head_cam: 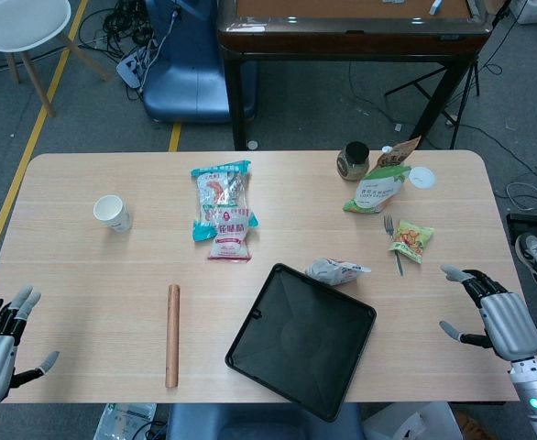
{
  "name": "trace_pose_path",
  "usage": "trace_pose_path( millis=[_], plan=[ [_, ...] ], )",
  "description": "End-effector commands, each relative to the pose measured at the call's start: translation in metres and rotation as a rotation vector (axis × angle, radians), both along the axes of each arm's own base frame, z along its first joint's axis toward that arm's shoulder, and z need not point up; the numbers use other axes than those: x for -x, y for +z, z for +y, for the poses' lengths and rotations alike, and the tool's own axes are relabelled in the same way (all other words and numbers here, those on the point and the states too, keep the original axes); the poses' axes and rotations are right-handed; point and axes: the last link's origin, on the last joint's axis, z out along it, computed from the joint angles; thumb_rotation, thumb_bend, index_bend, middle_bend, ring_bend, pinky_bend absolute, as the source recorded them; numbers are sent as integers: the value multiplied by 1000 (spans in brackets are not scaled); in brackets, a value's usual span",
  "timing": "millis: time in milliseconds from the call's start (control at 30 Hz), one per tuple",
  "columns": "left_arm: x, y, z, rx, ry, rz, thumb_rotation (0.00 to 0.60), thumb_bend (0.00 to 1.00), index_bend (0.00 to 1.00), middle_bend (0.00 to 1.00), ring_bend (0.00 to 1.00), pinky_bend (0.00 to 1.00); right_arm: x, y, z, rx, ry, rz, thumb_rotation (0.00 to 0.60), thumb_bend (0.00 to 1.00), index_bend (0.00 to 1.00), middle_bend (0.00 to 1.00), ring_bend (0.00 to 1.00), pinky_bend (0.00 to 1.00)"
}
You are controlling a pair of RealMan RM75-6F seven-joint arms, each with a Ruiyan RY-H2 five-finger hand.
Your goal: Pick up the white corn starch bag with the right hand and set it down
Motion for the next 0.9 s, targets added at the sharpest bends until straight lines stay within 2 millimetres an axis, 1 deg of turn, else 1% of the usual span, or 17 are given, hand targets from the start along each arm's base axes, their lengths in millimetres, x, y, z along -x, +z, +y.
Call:
trace_pose_path(
  millis=[33, 200, 333, 467, 667, 767, 900],
  plan=[
    [0, -1, 0, 3, 0, 1, 600, 193, 65, 48, 109, 11, -1, -2, -1, -9, 4, -1, 600, 188, 168, 294, 197, 348],
    [1, 0, -1, 2, 2, -1, 600, 194, 65, 48, 109, 11, -1, -2, -8, -20, -8, -1, 600, 187, 168, 294, 197, 348],
    [2, 1, -2, -3, 5, -3, 600, 194, 65, 48, 109, 11, 0, 0, -23, -30, -33, 3, 600, 168, 168, 294, 197, 348],
    [2, 1, -3, -2, 4, -5, 600, 194, 65, 48, 109, 11, -1, -7, -45, -74, -62, 36, 600, 120, 168, 287, 196, 348],
    [3, 1, -5, -7, 7, -8, 600, 194, 65, 48, 109, 11, -7, -34, -85, -169, -85, 72, 600, 10, 168, 219, 154, 334],
    [4, 2, -6, -12, 11, -7, 600, 194, 65, 48, 109, 11, -11, -50, -104, -201, -82, 98, 600, 0, 157, 187, 126, 301],
    [5, 3, -7, -15, 19, -3, 600, 194, 65, 48, 109, 11, -19, -72, -126, -228, -65, 105, 600, 0, 137, 178, 119, 295]
  ],
)
